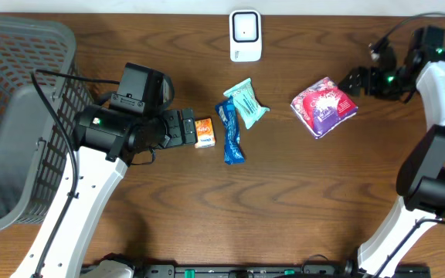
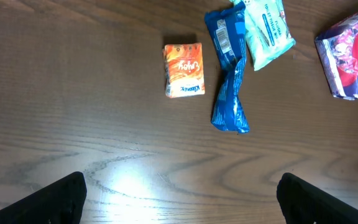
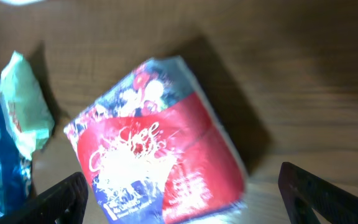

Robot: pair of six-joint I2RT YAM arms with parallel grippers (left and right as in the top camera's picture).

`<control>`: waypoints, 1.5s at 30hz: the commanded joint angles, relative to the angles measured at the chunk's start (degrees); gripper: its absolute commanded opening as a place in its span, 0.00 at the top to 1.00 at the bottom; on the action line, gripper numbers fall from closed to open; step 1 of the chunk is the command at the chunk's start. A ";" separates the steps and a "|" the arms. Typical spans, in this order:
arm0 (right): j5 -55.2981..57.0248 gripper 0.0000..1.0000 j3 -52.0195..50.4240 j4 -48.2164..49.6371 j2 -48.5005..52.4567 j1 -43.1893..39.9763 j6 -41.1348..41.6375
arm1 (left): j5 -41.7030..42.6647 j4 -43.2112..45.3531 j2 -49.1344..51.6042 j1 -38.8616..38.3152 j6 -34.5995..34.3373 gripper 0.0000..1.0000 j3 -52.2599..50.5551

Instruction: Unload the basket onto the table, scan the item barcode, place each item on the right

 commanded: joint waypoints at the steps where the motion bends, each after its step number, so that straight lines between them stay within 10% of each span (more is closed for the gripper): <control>1: -5.84 0.05 -4.85 5.70 3.32 0.63 -2.91 | -0.74 -0.15 -0.09 0.20 0.11 0.02 0.33; 9: -6.32 0.36 -5.35 4.09 9.46 1.40 -2.93 | -0.74 -0.15 -0.09 0.20 0.11 0.02 0.33; 15: -10.69 0.99 -5.31 0.02 9.33 2.43 -2.84 | -0.74 -0.15 -0.09 0.20 0.11 0.02 0.33; 24: -22.58 0.99 -4.11 2.14 5.88 5.84 15.89 | -0.74 -0.15 -0.09 0.20 0.11 0.02 0.33; 30: -20.02 0.99 -3.93 20.22 -1.31 11.13 41.97 | -0.74 -0.15 -0.09 0.20 0.11 0.02 0.33; 45: 27.17 0.98 -3.91 58.93 0.79 32.48 65.51 | -0.74 -0.15 -0.09 0.20 0.11 0.02 0.33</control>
